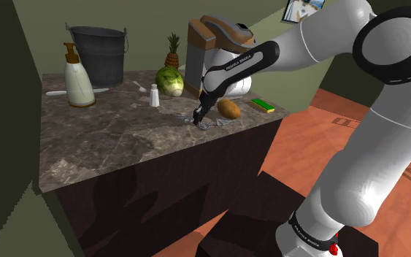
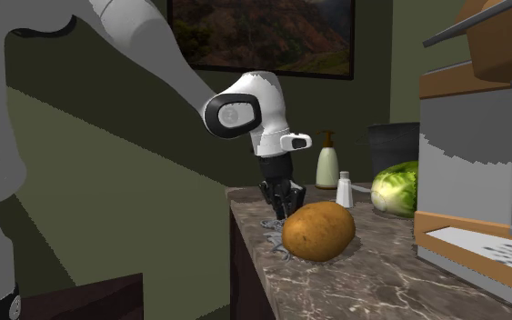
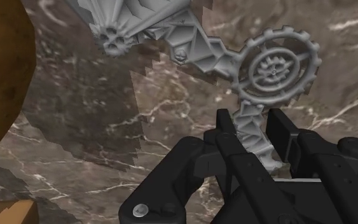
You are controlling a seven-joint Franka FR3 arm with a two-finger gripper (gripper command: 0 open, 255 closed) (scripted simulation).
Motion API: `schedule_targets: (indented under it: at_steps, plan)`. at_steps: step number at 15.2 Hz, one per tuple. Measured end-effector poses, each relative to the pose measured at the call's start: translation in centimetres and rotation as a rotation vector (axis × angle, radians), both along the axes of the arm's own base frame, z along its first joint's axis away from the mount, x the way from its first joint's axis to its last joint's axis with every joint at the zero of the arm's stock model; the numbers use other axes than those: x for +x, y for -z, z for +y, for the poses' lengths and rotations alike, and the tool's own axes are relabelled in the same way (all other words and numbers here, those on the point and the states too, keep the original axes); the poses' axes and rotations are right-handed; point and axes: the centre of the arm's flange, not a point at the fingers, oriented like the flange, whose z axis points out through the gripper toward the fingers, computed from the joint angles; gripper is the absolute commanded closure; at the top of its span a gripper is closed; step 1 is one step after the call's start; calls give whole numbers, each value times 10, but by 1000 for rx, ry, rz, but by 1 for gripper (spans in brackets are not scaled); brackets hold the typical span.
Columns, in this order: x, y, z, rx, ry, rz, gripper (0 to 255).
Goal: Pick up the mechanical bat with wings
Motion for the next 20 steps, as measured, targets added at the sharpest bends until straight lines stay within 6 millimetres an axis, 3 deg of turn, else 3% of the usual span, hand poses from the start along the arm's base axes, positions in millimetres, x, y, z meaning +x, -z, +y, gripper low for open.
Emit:
schedule_targets:
  at_steps: [8, 20]
  plan:
    - [-2, -5, -3, -1, 6, 14, 255]
    - [-3, -66, -4, -1, 7, 19, 255]
